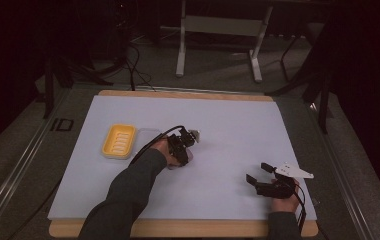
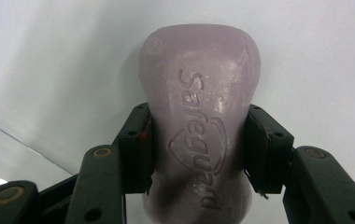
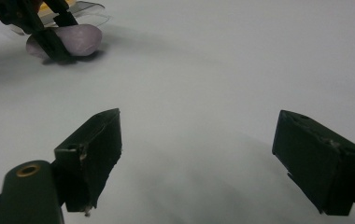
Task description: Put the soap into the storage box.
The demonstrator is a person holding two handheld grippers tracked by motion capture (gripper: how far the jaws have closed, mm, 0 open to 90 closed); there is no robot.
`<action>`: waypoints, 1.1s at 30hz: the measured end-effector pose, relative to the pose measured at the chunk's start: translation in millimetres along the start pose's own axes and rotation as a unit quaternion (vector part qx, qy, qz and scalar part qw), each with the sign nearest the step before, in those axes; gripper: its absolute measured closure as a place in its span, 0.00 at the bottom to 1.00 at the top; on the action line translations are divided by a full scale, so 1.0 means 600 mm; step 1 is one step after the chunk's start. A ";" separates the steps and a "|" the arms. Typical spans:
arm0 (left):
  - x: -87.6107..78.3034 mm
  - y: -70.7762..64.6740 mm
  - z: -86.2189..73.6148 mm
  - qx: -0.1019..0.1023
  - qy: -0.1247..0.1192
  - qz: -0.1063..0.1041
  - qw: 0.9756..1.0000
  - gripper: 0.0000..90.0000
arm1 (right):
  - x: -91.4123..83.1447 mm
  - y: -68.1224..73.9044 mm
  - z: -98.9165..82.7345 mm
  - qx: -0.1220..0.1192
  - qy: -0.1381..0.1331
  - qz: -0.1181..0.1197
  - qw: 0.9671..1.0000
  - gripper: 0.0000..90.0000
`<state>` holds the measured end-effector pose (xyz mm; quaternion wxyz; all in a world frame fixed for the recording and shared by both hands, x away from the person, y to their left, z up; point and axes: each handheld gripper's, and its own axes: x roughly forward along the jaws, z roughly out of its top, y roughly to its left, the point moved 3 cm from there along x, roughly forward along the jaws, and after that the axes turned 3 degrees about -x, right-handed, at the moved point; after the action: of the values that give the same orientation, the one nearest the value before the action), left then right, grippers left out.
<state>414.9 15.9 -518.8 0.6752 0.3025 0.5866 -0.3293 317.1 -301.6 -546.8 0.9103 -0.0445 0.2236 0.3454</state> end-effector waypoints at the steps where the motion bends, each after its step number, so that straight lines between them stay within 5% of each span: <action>1: 0.000 0.001 -0.001 -0.003 -0.001 0.001 1.000 0.56 | 0.000 0.000 0.000 0.000 0.000 0.000 1.000 0.17; 17: -0.021 0.018 -0.013 -0.024 -0.009 0.007 1.000 0.56 | 0.000 0.000 0.000 0.002 -0.001 0.000 1.000 0.17; 33: -0.042 0.057 -0.041 -0.069 -0.020 0.019 0.997 0.56 | 0.000 0.000 0.000 0.002 -0.001 0.001 1.000 0.17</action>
<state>425.2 58.1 -496.1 0.7124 0.2597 0.5883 -0.2809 316.9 -301.6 -546.6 0.9104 -0.0425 0.2236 0.3456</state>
